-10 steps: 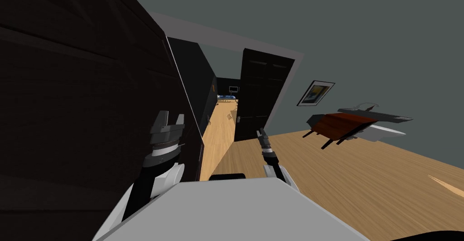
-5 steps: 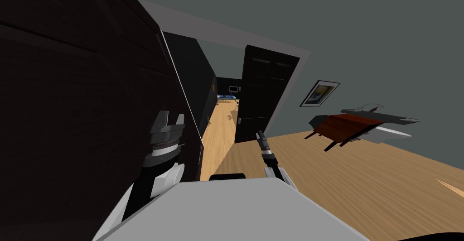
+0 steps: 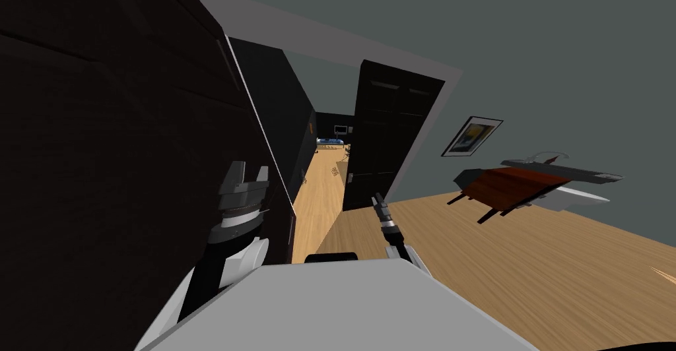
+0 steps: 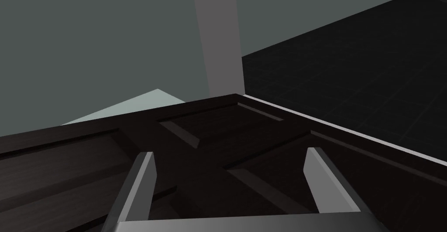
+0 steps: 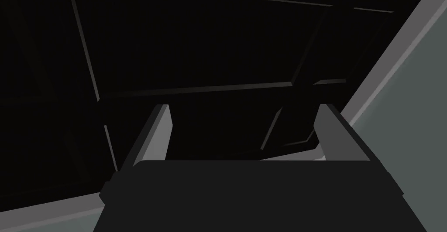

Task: Pull the door open

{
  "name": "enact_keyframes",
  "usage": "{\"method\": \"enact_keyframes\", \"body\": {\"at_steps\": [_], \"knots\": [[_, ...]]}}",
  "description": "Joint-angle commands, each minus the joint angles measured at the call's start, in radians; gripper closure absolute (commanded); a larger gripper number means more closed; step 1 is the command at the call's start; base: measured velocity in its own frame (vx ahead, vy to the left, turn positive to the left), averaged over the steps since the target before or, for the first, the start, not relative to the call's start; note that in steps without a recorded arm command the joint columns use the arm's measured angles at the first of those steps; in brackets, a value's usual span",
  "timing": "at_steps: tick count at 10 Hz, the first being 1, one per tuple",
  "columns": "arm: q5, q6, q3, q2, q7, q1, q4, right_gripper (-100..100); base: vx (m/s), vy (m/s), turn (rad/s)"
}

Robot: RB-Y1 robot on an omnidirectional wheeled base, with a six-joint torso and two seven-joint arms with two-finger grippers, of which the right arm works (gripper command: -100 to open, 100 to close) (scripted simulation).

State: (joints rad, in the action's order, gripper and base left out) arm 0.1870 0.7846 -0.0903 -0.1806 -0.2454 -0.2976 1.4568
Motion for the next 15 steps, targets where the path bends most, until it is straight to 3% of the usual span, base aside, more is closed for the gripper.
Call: {"method": "enact_keyframes", "body": {"at_steps": [1,12,15], "knots": [[0.007,0.016,-0.001,-0.006,-0.015,0.006,-0.042,-100,0.102,0.028,0.003],[0.055,0.078,-0.006,-0.039,-0.105,0.057,-0.281,-100,0.1,0.019,0.005],[0.073,0.102,-0.007,-0.051,-0.14,0.076,-0.374,-100,0.136,0.033,-0.002]]}}
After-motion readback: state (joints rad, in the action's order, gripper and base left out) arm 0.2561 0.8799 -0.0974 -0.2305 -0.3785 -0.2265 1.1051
